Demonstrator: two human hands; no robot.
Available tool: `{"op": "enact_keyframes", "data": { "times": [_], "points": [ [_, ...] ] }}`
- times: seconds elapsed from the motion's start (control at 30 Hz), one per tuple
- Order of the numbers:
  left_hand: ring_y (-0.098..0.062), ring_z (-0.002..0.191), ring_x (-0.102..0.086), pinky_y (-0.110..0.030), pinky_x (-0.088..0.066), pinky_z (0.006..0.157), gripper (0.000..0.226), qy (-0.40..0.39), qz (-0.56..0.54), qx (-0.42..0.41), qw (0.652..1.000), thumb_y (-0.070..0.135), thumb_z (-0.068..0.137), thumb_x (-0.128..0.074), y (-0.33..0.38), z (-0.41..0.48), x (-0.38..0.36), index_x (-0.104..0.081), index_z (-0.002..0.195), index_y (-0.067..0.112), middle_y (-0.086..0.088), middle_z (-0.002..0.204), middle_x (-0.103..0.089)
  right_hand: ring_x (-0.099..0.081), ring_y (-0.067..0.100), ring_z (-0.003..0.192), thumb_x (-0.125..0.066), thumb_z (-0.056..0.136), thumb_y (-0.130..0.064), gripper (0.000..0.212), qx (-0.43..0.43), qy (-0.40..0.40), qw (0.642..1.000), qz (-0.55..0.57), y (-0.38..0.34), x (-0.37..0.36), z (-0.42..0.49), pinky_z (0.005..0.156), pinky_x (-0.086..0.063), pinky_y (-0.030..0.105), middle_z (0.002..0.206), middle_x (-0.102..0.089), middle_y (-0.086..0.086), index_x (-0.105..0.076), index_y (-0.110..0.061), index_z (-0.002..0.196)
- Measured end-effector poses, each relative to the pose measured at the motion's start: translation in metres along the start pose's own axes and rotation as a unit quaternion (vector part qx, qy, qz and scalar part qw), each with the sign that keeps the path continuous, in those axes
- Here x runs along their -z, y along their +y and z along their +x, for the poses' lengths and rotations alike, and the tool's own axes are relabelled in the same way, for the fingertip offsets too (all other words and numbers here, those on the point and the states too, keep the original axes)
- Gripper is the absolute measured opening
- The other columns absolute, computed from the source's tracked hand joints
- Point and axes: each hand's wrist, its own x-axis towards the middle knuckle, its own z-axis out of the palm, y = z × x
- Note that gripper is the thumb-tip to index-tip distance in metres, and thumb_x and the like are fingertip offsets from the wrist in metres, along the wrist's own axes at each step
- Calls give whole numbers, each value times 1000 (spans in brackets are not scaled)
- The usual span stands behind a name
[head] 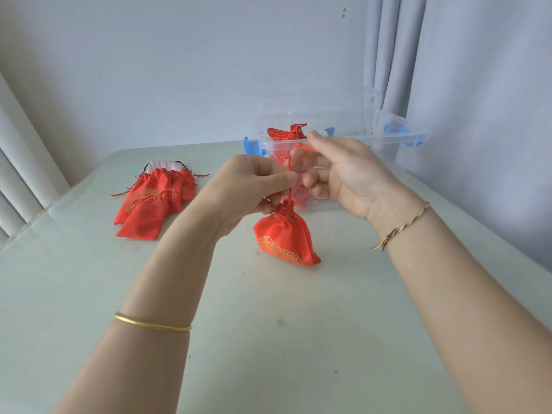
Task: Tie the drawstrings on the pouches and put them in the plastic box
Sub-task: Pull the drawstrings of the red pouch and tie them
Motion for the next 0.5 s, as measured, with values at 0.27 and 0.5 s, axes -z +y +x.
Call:
{"op": "enact_keyframes", "data": {
  "times": [0.27,0.5],
  "points": [
    [-5,49,-47,-14,-43,46,21,30,-64,9,997,11,92,-54,-3,4,1,-62,98,-7,-2,63,-54,-66,17,52,-46,92,-2,11,-26,-17,997,-66,-2,-2,-5,48,-51,23,71,-63,12,-54,-6,87],
    [-9,47,-52,-17,-48,48,10,83,-117,29,989,5,92,-52,-4,6,0,-59,95,-1,-9,68,-52,-56,10,46,-65,80,3,13,77,-8,968,-239,6,-3,-4,45,-44,19,62,-58,6,-56,-7,82]
  ]
}}
